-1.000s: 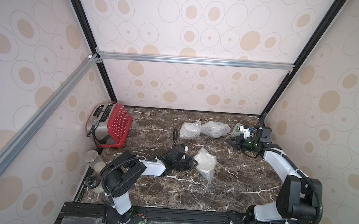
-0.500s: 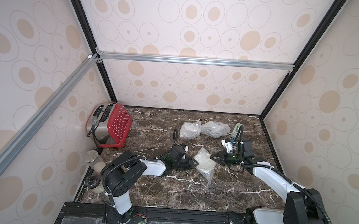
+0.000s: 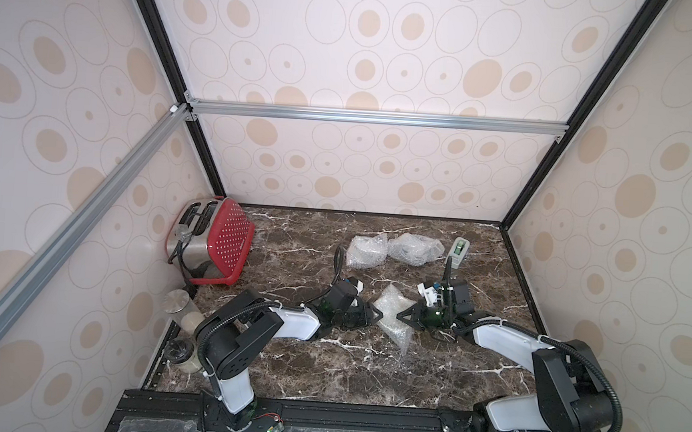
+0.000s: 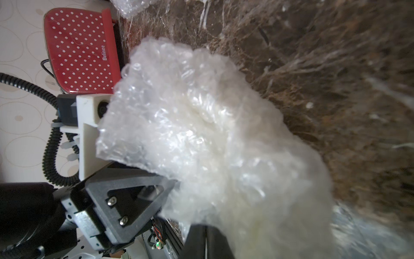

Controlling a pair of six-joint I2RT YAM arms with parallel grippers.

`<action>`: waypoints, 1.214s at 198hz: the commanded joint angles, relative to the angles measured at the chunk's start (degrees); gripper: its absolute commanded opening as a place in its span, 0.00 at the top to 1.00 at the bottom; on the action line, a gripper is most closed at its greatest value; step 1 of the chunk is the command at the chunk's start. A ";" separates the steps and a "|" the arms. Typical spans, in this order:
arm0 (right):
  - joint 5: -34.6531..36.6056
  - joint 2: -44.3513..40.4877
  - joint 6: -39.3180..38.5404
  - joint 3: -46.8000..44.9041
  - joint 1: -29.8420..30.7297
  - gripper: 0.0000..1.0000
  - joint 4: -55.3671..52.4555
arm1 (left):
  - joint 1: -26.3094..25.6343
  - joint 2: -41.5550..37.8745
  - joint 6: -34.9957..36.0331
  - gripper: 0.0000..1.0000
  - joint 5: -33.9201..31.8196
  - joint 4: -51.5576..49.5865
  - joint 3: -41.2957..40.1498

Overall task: Wrap bowls in bubble wrap
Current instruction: Stick the tape on the bubble wrap.

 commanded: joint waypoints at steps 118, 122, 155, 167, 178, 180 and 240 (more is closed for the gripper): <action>7.84 0.10 -3.91 2.72 1.46 0.81 -6.72 | 0.42 1.17 0.22 0.49 0.02 0.45 1.23; 8.03 0.23 -3.95 2.84 1.58 0.79 -6.80 | 0.44 1.09 0.26 0.49 0.02 0.41 1.24; 9.55 0.91 -5.41 4.72 2.65 0.67 -10.48 | 0.42 0.56 0.56 0.49 -0.07 -0.38 1.23; 10.18 0.10 -6.09 5.37 2.74 0.64 -12.78 | 0.44 0.47 0.55 0.49 -0.11 -0.39 1.14; 10.74 -1.18 -6.78 5.95 2.74 0.61 -15.03 | 0.44 0.43 0.48 0.49 -0.16 -0.42 1.05; 10.81 -1.51 -7.02 6.06 2.74 0.60 -15.44 | 0.47 0.46 0.48 0.49 -0.16 -0.39 1.04; 17.06 -8.17 -12.50 10.60 2.74 0.49 -30.41 | 0.43 1.22 0.44 0.49 0.29 -0.03 1.85</action>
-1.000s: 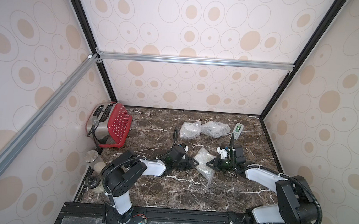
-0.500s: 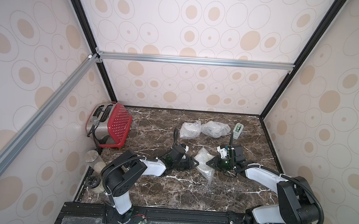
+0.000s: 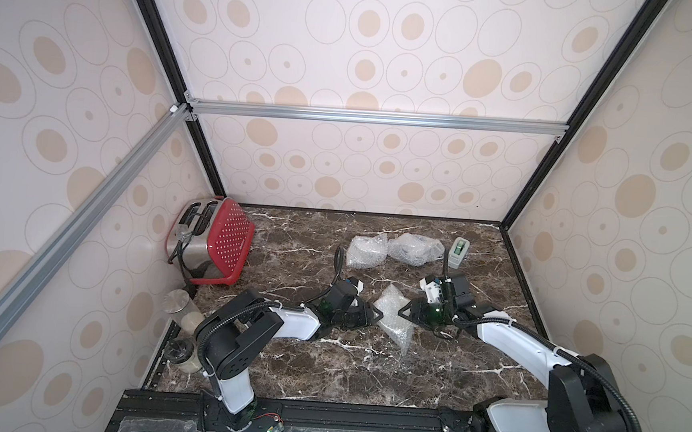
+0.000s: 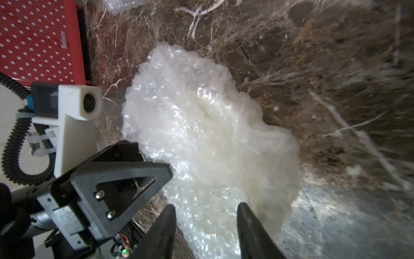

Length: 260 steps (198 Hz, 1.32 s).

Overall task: Wrap bowls in bubble wrap
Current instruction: Stick the tape on the bubble wrap.

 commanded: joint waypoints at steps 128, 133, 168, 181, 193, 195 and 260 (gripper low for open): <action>-3.38 6.17 -25.53 22.64 1.07 0.60 -20.48 | 0.43 1.14 0.57 0.49 -0.34 -0.25 1.66; -3.59 6.84 -26.01 23.26 1.38 0.61 -20.82 | 0.43 1.14 0.54 0.49 -0.35 -0.26 1.66; -1.96 11.60 -29.71 27.48 4.39 0.60 -24.78 | 0.42 1.46 0.60 0.49 -0.19 -0.36 2.16; -0.01 13.34 -30.95 29.02 5.52 0.59 -26.28 | 0.46 1.59 0.66 0.49 -0.07 -0.45 2.25; 1.36 14.56 -31.68 29.90 6.20 0.59 -27.07 | 0.46 1.66 0.66 0.49 -0.05 -0.38 2.30; 1.54 14.78 -31.85 30.08 6.29 0.59 -27.12 | 0.43 1.65 0.66 0.49 -0.08 -0.41 2.26; 7.26 19.64 -35.78 33.63 9.48 0.55 -31.24 | 0.49 1.50 0.48 0.49 -0.13 -0.16 1.95</action>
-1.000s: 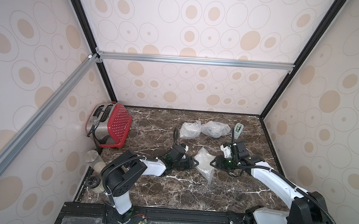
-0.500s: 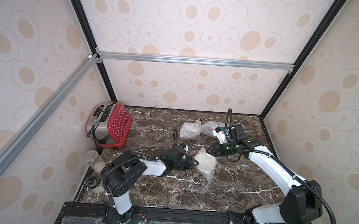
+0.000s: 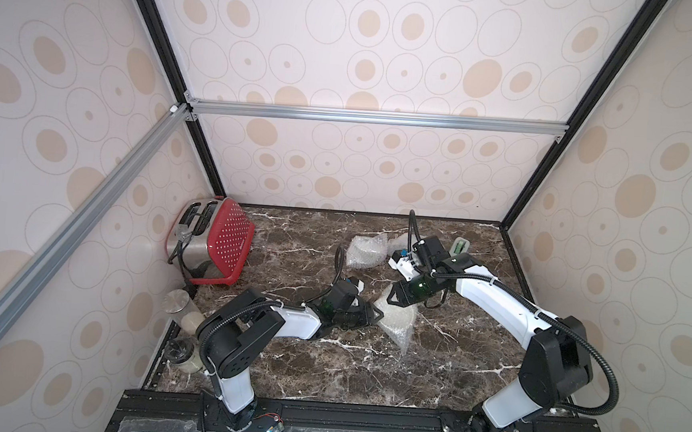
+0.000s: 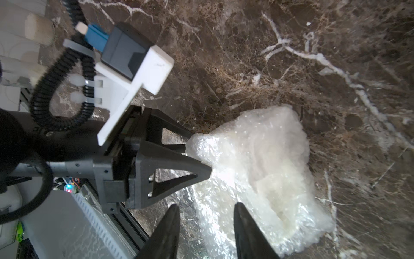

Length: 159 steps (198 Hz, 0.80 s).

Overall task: Wrap bowls in bubble wrap
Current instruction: Stick the tape on the bubble wrap.

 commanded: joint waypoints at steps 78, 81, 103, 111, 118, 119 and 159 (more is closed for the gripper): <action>21.67 -9.55 1.71 -6.22 1.48 0.32 2.97 | 0.42 1.05 0.57 0.49 -0.02 -0.20 1.60; 21.28 -9.94 1.73 -6.55 1.13 0.31 3.16 | 0.48 1.04 0.55 0.49 0.00 -0.23 1.62; 17.41 -10.60 1.92 -8.58 -0.72 0.28 2.58 | 0.42 0.91 0.57 0.49 -0.02 -0.05 1.49; 15.67 -10.32 2.22 -8.79 -0.71 0.27 2.39 | 0.47 1.04 0.62 0.49 -0.02 0.05 1.51; 14.34 -10.10 2.60 -9.23 -0.65 0.23 2.14 | 0.43 1.11 0.49 0.49 0.01 0.21 1.40; 14.09 -10.04 2.66 -9.27 -0.69 0.22 2.07 | 0.42 1.12 0.44 0.49 -0.01 0.27 1.40; 11.65 -9.47 5.15 -14.33 0.58 0.17 4.14 | 0.43 1.37 0.31 0.49 0.36 0.59 1.39</action>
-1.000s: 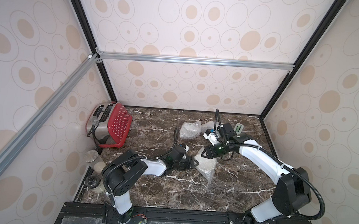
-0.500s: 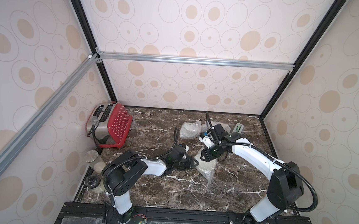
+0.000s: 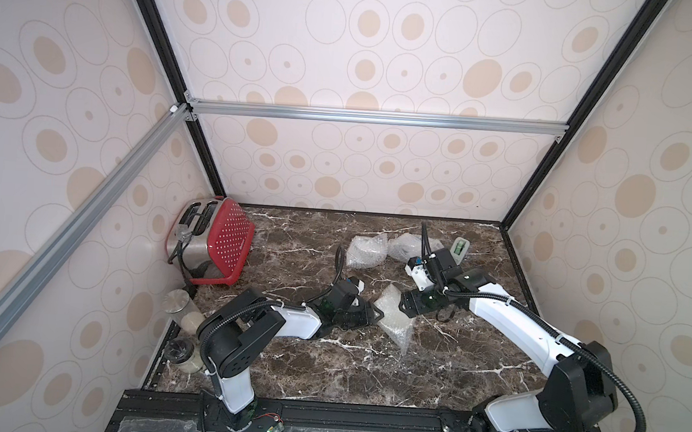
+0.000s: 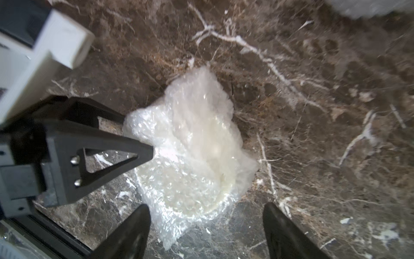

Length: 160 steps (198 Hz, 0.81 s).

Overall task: Wrap bowls in bubble wrap
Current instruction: Stick the tape on the bubble wrap.

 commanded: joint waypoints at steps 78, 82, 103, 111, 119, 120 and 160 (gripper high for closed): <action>3.50 6.37 3.79 -1.93 1.86 0.18 8.55 | 0.42 1.54 -0.22 0.49 0.71 1.15 1.16; 4.46 6.62 3.95 -1.74 1.85 0.18 8.87 | 0.44 1.41 -0.14 0.49 0.62 1.01 1.13; 6.93 7.44 4.11 -0.63 1.24 0.19 9.64 | 0.42 0.96 -0.05 0.49 0.42 0.63 1.07; 7.40 7.59 4.20 -0.39 0.79 0.20 9.92 | 0.42 0.82 -0.04 0.49 0.33 0.61 1.04; 7.13 7.32 4.43 -0.39 0.28 0.20 10.57 | 0.42 0.71 -0.04 0.49 0.31 0.52 0.97; 7.07 7.29 4.41 -0.48 0.28 0.20 10.64 | 0.42 0.73 -0.04 0.49 0.26 0.52 0.95; 5.18 7.08 5.58 -0.83 -1.95 0.21 12.61 | 0.42 0.93 0.04 0.49 0.48 0.52 1.10</action>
